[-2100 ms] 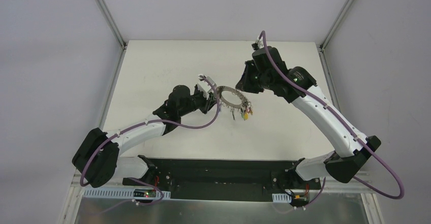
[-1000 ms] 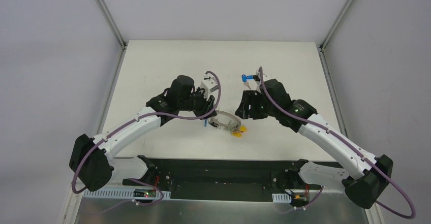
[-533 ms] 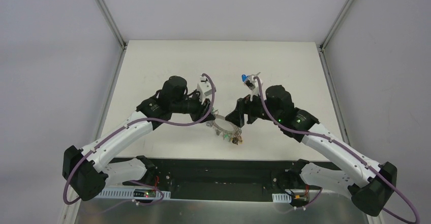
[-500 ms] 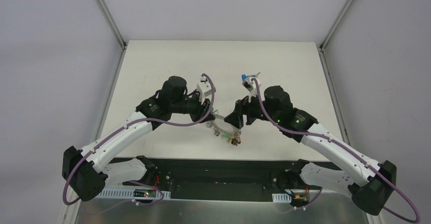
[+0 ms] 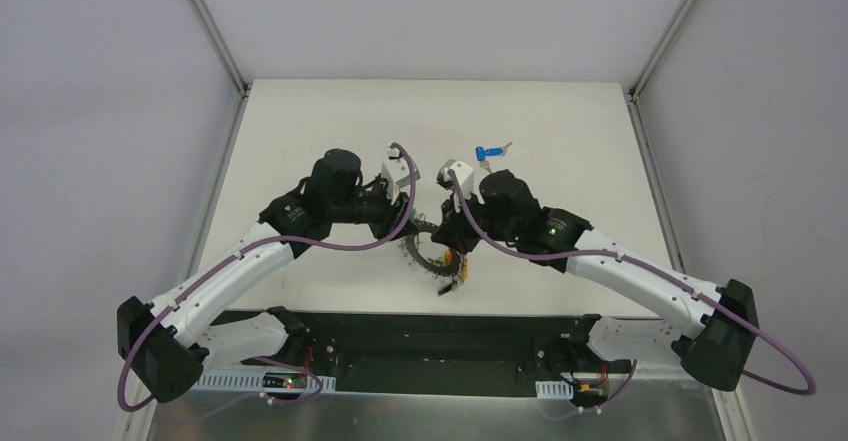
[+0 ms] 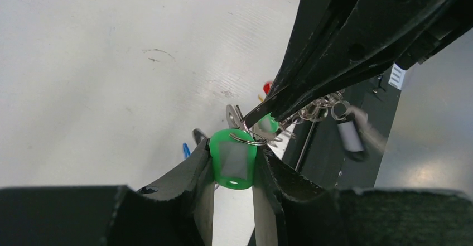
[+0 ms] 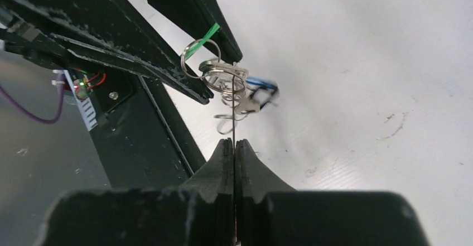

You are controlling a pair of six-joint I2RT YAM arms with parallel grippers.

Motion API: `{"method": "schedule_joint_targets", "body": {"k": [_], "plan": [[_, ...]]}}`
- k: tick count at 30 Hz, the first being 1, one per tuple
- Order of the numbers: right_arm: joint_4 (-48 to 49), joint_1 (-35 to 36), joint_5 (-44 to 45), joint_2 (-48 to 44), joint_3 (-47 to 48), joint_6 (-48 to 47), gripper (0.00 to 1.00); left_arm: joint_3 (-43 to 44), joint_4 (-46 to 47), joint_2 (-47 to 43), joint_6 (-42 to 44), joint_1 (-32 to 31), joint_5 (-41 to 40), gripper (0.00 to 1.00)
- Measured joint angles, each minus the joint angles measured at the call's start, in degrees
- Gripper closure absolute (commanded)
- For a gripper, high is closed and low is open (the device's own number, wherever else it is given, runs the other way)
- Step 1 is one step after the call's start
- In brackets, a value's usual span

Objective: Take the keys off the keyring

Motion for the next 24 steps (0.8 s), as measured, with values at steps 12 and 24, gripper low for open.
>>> {"method": "schedule_joint_targets", "body": {"k": [12,24], "plan": [[5.2,2.3,12.4,-9.3,-4.9,-15.2,1.00,-4.7,6.0,-1.5,-7.2,-0.2,-4.3,0.64],[1.7,1.9,15.0,-9.4,-0.4,-47.1,1.00,-14.3,20.4,-7.1,-13.6,0.0,-6.0,0.37]]}}
